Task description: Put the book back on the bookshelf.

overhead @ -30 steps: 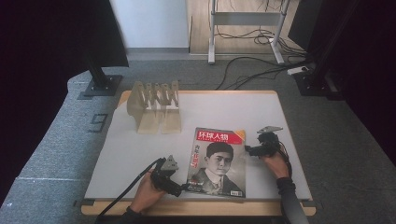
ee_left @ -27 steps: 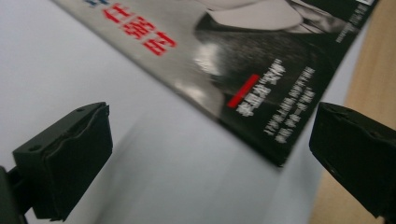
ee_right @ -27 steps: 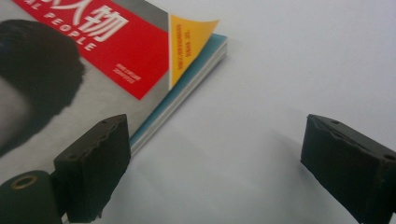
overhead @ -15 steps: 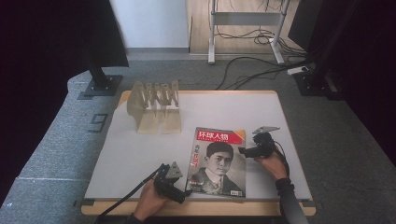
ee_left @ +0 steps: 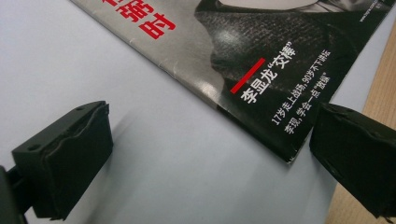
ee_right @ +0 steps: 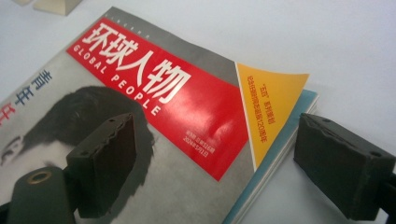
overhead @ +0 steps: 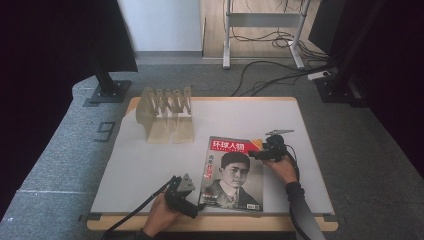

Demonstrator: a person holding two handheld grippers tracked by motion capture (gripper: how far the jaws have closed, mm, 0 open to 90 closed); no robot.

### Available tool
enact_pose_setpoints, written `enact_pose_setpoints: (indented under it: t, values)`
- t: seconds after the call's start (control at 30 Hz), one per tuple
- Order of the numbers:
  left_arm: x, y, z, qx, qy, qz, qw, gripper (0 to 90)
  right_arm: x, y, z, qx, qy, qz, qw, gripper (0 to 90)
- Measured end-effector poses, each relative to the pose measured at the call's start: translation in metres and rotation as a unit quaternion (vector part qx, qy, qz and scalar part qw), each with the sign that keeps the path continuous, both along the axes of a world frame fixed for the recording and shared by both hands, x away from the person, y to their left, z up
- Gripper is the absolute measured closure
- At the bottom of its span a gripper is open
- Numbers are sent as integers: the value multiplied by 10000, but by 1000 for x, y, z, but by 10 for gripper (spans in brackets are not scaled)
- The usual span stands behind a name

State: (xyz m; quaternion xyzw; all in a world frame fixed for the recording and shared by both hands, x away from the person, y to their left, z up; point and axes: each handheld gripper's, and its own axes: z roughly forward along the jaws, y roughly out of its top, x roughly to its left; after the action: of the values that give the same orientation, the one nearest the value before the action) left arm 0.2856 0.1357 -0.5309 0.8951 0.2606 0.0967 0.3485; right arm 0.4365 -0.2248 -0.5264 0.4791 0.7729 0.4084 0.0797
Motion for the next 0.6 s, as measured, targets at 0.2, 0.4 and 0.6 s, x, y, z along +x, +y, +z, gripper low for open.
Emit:
enact_pose_setpoints:
  t: [0.2, 0.4, 0.6]
  values:
    - [0, 0, 0, 10, -4, 6, 10000, 0, 7, -6, -1, 392, 124, -205, 9989, 195]
    - [0, 0, 0, 13, -4, 7, 10000, 0, 15, -2, 0, 203, 86, -326, 9992, 197]
    - [0, 0, 0, 13, -4, 11, 10000, 0, 22, 5, 1, 62, 54, -417, 9991, 176]
